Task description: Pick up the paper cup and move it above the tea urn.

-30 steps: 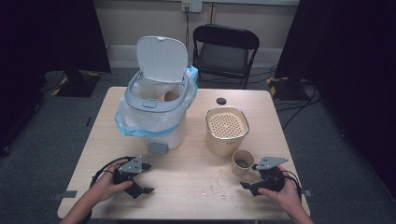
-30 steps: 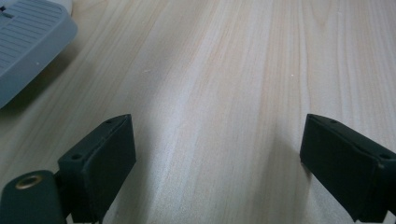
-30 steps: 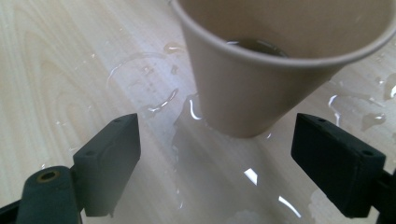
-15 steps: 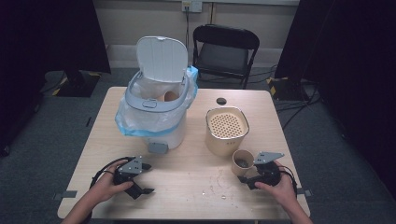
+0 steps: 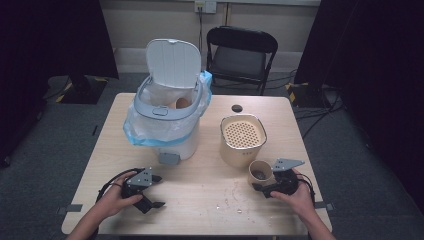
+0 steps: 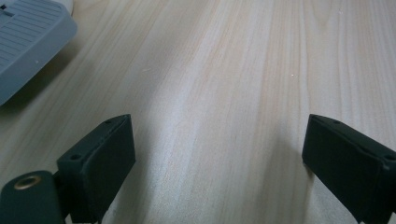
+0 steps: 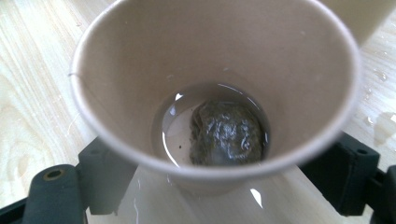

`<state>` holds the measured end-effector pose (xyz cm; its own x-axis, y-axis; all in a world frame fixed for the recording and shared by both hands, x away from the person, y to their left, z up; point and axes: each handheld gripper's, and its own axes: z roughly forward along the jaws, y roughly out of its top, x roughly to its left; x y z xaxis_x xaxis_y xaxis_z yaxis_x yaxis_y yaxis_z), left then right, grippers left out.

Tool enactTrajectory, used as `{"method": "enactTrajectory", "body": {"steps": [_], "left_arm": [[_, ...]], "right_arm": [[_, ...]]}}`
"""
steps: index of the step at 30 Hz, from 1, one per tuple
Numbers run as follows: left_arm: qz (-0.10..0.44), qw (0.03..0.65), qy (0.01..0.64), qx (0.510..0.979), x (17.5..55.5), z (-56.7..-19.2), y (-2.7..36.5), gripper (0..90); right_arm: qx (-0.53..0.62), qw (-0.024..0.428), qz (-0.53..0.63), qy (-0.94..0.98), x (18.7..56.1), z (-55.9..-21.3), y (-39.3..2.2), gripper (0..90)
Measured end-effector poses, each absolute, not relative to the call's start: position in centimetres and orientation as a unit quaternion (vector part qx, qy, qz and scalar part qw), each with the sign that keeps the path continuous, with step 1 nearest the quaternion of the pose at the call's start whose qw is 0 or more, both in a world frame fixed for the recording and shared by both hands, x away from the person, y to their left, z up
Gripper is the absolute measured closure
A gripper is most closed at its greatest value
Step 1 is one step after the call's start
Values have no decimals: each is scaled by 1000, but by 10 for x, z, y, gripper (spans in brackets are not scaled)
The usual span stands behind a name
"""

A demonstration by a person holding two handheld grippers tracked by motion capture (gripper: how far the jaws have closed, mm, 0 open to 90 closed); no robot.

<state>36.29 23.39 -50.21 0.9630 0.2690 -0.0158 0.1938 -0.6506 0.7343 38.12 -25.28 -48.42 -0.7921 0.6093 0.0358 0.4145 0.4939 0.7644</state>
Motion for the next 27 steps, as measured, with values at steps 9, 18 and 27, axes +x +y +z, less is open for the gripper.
{"method": "enactTrajectory", "body": {"steps": [9,18,27], "left_arm": [[47,398,128,907,363,-502,234,90],[47,398,127,907,363,-502,234,89],[45,398,127,907,363,-502,234,87]], "right_arm": [[290,123,423,850,383,-489,-246,228],[296,124,447,835,382,-490,-247,235],[303,126,462,824,380,-495,-248,239]]}}
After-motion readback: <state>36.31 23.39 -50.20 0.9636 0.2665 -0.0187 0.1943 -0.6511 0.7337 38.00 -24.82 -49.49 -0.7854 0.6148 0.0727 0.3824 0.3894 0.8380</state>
